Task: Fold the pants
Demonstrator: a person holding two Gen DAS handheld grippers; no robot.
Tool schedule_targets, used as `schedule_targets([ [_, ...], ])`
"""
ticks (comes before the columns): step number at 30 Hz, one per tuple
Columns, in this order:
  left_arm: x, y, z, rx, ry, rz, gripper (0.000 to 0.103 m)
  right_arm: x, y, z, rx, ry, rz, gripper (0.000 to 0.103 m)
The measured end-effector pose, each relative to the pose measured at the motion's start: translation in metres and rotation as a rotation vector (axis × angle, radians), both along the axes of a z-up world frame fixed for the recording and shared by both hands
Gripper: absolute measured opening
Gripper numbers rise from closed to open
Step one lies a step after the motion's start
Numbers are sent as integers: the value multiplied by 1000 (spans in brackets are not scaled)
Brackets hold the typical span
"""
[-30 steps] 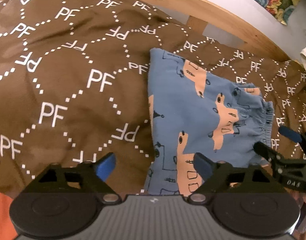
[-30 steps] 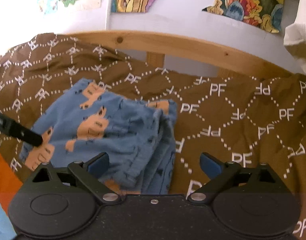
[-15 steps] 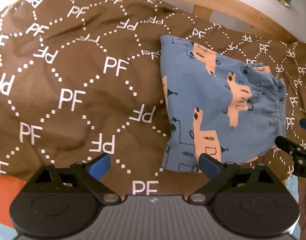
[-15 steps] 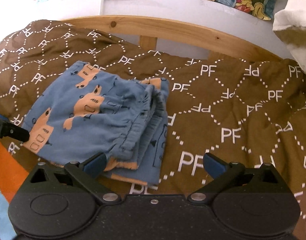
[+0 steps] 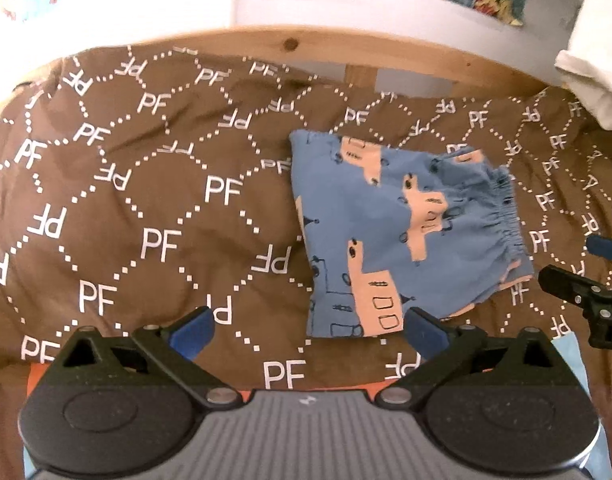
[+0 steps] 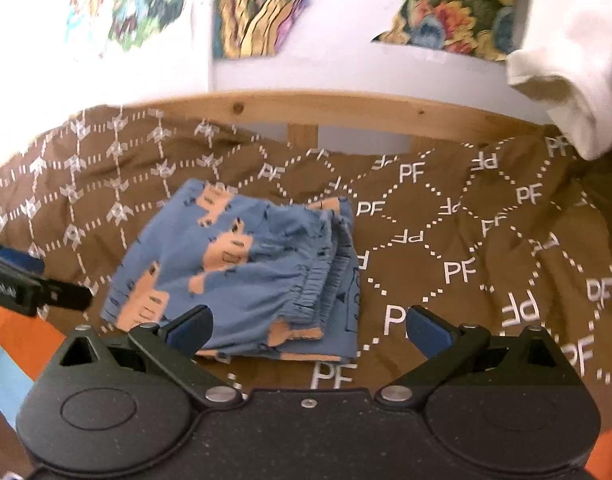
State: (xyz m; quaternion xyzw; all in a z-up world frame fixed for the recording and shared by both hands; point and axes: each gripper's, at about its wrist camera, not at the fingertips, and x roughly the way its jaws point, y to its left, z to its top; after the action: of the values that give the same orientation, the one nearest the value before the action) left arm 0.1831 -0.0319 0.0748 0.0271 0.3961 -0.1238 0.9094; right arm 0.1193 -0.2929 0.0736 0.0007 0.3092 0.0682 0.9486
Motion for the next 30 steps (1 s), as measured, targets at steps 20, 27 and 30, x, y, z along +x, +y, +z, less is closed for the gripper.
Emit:
schedule_targets([
  [20, -50, 20, 2, 16, -129, 13, 103, -65, 14, 13, 42, -154, -62, 102],
  [27, -64, 28, -9, 2, -139, 39, 103, -82, 18, 8, 44, -183, -82, 102],
  [30, -72, 32, -15, 2, -137, 43, 103, -89, 21, 3, 53, -169, -85, 102],
])
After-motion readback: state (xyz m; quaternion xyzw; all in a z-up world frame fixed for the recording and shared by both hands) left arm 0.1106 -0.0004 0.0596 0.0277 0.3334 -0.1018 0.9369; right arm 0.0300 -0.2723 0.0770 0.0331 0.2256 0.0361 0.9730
